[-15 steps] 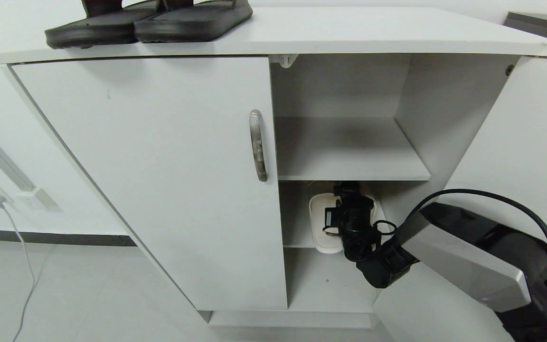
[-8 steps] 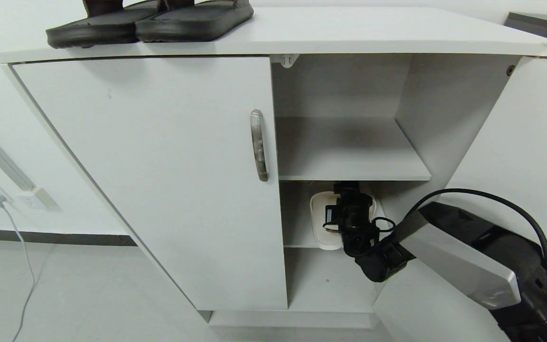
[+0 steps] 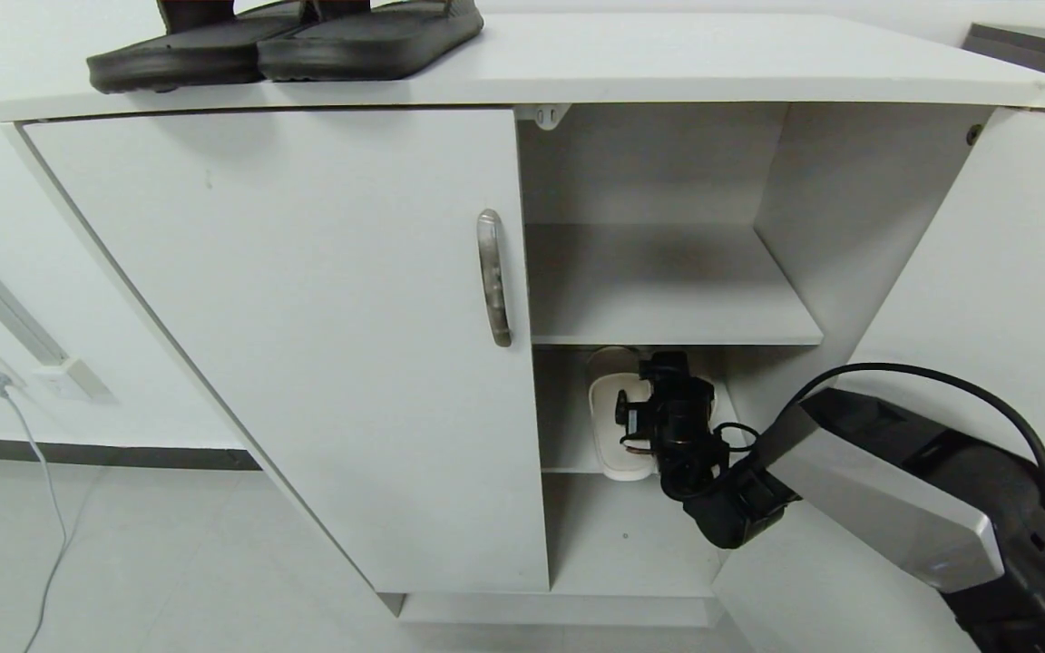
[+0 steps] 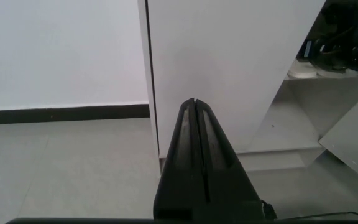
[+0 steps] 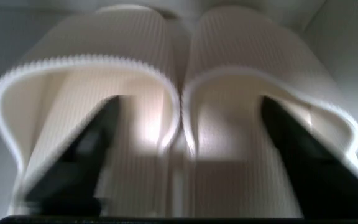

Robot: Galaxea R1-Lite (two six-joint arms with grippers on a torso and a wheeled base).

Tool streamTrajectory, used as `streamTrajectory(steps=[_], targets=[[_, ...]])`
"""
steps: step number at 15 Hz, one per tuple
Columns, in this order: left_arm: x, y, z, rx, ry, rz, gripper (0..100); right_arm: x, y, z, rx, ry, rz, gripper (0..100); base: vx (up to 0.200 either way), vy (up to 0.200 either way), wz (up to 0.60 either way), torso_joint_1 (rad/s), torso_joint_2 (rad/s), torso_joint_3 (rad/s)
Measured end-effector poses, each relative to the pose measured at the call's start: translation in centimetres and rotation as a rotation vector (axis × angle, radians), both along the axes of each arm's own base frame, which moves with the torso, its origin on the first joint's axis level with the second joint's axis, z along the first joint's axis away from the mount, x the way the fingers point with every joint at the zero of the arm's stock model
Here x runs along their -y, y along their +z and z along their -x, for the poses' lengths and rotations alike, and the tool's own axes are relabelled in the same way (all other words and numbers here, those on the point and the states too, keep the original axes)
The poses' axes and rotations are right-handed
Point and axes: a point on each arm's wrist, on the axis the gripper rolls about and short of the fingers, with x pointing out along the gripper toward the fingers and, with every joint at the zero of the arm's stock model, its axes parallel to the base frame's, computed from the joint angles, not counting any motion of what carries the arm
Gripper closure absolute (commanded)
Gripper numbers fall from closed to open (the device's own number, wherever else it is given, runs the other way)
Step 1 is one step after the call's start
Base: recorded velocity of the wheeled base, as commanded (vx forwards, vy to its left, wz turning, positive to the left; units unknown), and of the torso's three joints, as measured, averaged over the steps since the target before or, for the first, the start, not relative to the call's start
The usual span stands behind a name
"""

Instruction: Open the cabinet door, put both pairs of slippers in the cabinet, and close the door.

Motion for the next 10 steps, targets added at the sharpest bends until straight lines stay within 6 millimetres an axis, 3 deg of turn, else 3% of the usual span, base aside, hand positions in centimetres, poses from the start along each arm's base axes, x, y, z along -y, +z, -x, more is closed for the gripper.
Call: streamTrajectory(steps=[5, 10], targets=[[0.0, 0.0, 0.0, 0.0, 0.0, 0.002, 100, 0.4, 1.1, 3.3, 0.001, 0.026, -0.001, 0, 0.0, 0.0, 0.0, 0.0, 0.0, 0.0], [0.0, 0.0, 0.0, 0.0, 0.0, 0.001, 100, 1.9, 1.8, 9.2, -0.021, 0.052, 0.018, 0, 0.0, 0.0, 0.0, 0.0, 0.0, 0.0]])
